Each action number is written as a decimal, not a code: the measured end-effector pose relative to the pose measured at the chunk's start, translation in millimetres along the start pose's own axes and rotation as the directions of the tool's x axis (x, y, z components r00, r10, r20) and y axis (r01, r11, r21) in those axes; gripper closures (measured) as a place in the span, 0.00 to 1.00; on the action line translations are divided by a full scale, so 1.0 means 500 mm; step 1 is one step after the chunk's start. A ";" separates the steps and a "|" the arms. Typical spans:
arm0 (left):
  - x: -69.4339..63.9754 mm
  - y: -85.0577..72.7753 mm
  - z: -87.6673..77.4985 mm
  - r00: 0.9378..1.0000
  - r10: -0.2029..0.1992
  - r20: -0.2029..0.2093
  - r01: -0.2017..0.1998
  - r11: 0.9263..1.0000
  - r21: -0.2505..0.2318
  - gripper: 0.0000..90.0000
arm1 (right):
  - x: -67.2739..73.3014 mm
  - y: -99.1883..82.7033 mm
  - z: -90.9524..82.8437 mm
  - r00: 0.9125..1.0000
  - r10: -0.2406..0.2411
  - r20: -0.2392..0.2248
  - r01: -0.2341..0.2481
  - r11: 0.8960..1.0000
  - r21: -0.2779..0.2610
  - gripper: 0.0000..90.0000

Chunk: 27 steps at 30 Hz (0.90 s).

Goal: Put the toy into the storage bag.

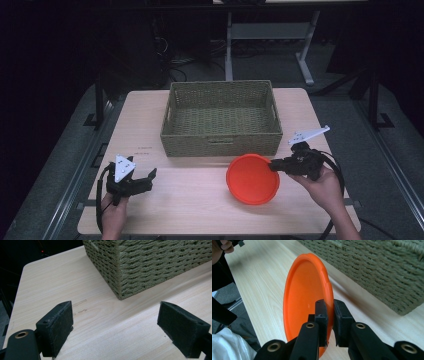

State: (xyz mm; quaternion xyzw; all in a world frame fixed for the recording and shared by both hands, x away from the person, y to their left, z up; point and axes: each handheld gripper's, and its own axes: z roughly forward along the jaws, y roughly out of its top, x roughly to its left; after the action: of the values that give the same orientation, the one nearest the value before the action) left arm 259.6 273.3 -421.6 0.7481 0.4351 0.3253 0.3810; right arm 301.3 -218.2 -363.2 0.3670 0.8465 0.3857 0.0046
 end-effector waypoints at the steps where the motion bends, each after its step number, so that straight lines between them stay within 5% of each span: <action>1: 0.000 0.000 0.000 1.000 0.002 -0.001 -0.002 1.000 0.000 0.14 | 0.000 0.008 -0.004 1.000 -0.004 0.002 0.004 1.000 0.004 0.91; 27: 0.000 0.001 -0.001 1.000 0.005 -0.003 -0.005 1.000 0.004 0.14 | 0.003 0.076 -0.039 0.999 -0.036 -0.026 0.036 0.999 0.000 0.91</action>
State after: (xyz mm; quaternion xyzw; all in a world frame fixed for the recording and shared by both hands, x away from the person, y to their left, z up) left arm 259.5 273.2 -421.0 0.7496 0.4342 0.3265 0.3782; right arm 318.1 -213.6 -324.2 0.3466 0.8530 0.3901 0.0003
